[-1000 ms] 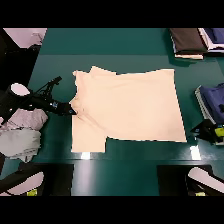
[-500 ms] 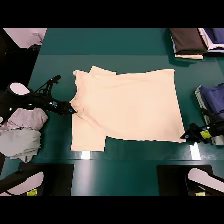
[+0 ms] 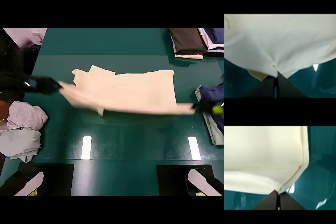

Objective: Fold the shirts.

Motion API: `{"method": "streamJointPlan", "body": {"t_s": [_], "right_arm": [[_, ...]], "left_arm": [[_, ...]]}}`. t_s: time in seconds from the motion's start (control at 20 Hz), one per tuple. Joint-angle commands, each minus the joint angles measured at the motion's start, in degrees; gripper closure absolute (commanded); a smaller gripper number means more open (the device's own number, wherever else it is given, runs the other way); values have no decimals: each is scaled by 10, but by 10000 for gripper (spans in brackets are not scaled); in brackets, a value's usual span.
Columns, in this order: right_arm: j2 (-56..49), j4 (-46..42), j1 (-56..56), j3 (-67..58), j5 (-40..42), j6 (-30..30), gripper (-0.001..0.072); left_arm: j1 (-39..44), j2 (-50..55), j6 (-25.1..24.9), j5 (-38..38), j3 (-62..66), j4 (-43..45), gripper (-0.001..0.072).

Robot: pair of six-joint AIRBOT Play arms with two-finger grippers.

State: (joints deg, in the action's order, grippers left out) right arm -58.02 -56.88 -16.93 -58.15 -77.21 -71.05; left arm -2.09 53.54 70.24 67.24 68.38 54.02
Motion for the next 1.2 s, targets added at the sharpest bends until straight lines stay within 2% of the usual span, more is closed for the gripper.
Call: {"method": "streamJointPlan", "body": {"t_s": [0.0, 0.1, 0.3, 0.55, 0.7, 0.9, 1.15], "right_arm": [[54, 47, 43, -194, 70, -15, 696], [66, 47, 52, -312, 99, -16, 697], [78, 43, 20, -502, 101, -26, 696], [81, 43, -58, -612, 67, -56, 697], [62, 44, -72, -611, 26, -70, 697], [-8, 41, -19, -525, -46, -69, 697], [-161, -17, 65, -407, -96, -70, 697]], "left_arm": [[0, -40, 10, -8, 179, 11, 681], [0, -40, 19, -11, 302, 11, 681], [0, -40, 32, -44, 507, 11, 681], [0, -40, 92, -63, 625, 8, 681], [0, -37, 95, -53, 596, 14, 681], [0, -21, 93, -27, 402, 17, 681], [0, 101, 73, 33, 225, 27, 680]]}}
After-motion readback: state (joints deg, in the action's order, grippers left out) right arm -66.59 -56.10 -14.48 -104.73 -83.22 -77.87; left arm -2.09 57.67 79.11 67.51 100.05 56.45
